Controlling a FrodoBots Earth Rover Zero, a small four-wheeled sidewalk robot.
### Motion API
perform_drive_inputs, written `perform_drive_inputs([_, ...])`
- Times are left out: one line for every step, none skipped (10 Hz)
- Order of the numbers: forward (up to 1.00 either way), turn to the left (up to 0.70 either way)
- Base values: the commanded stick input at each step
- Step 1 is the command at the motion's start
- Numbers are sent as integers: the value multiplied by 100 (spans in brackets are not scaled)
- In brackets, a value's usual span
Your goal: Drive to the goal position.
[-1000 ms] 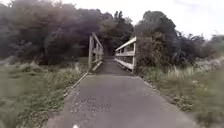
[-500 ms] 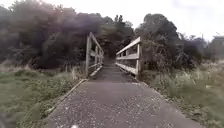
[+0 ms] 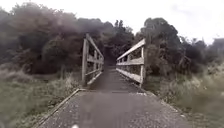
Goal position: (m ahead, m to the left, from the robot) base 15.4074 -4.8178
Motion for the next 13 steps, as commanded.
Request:
perform_drive_inputs([85,2])
perform_drive_inputs([85,2])
perform_drive_inputs([85,3])
perform_drive_inputs([85,3])
perform_drive_inputs([85,3])
perform_drive_inputs([85,4])
perform_drive_inputs([85,21])
perform_drive_inputs([85,3])
perform_drive_inputs([85,3])
perform_drive_inputs([85,3])
perform_drive_inputs([85,3])
perform_drive_inputs([85,3])
perform_drive_inputs([85,3])
